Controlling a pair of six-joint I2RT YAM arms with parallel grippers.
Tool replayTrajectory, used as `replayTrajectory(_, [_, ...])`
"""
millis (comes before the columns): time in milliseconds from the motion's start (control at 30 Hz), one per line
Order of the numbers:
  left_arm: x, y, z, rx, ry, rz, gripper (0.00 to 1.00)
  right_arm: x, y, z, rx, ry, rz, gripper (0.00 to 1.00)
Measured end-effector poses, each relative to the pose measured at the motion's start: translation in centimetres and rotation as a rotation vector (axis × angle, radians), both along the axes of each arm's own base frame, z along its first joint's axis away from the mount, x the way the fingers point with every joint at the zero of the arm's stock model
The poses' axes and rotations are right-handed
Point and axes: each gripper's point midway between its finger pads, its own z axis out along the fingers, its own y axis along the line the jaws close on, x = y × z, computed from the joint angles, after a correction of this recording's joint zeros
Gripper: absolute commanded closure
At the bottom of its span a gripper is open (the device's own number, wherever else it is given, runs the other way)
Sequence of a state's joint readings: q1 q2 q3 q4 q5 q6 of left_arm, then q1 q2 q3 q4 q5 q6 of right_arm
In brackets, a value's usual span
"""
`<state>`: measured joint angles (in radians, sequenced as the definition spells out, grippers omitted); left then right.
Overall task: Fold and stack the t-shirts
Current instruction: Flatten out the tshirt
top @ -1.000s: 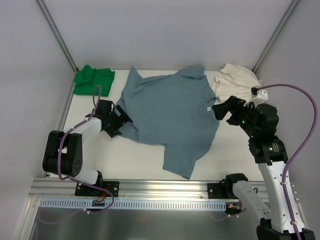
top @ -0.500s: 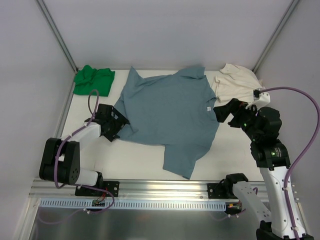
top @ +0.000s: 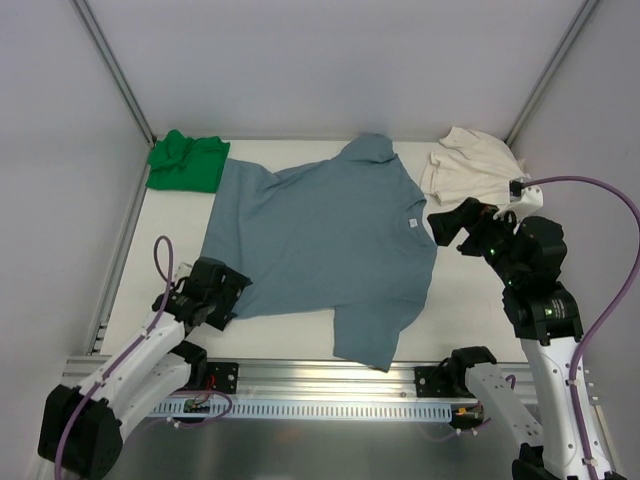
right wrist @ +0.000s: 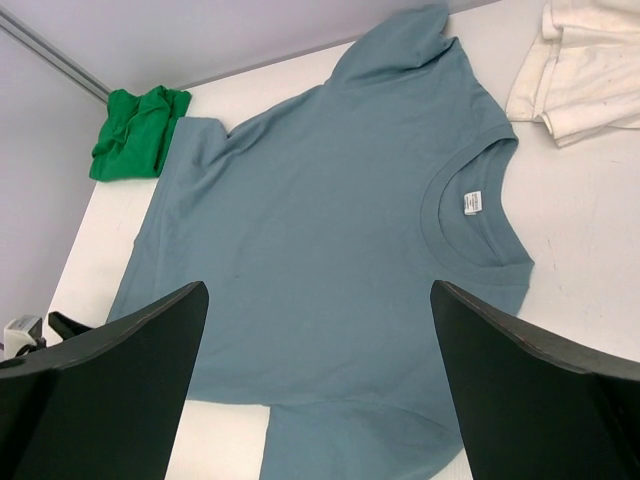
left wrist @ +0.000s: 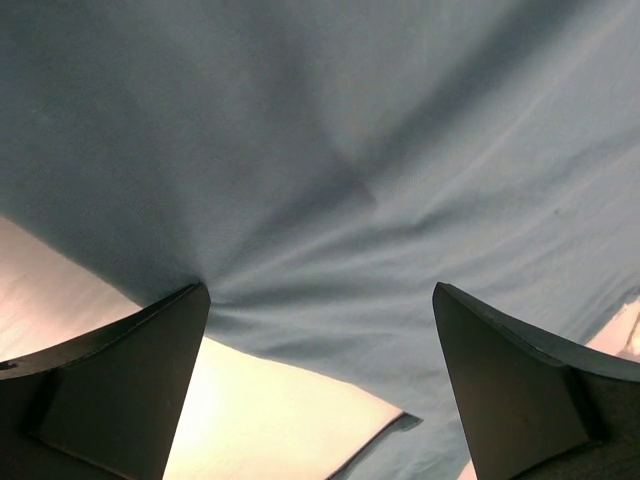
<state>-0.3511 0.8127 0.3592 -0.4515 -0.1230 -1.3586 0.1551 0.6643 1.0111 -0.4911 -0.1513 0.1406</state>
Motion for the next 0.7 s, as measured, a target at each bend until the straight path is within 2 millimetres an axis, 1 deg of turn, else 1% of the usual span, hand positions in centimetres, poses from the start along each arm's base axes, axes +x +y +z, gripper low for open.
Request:
replayTrajectory(133, [-2.0,1.5,0.2,0.024,0.016,0.062,0.01,-0.2,0.2,0.1,0.006,-0.002,0.013,0.0])
replayTrajectory(233, [-2.8,2.5,0.6,0.065,0.021,0.072,0.01,0.0,0.3,-0.2,0.008,0.002,0.014,0.01])
replayTrajectory(267, [-2.6,2.6,1.1,0.076,0.012,0.065,0.01,0.2,0.3,-0.4,0.007,0.009,0.014,0.0])
replayTrajectory(333, [-1.7,2.3,3.0,0.094,-0.021,0.014,0.01,0.9,0.5,-1.2,0.0,0.041,0.018,0.01])
replayTrajectory(400, [0.1,1.4,5.8,0.095,-0.093,-0.046,0.01,2.1,0.8,-2.6,-0.005,0.093,0.028,0.01])
replayTrajectory(467, [1.7,0.1,8.4,0.085,-0.17,-0.113,0.01,3.7,1.6,-5.0,-0.007,0.181,0.052,0.01])
replayTrajectory(533, [3.0,-1.3,11.0,0.075,-0.252,-0.192,0.01,5.3,2.7,-8.3,0.005,0.303,0.091,0.0])
replayTrajectory(567, [3.4,-2.1,12.3,0.068,-0.286,-0.238,0.01,6.1,3.3,-10.1,0.014,0.368,0.111,0.01])
replayTrajectory(633, [4.0,-3.5,14.7,0.063,-0.355,-0.318,0.01,7.2,4.4,-14.4,0.029,0.516,0.14,0.01])
replayTrajectory(700, [4.3,-4.7,16.8,0.062,-0.414,-0.39,0.01,7.3,5.4,-18.4,0.028,0.65,0.161,0.01])
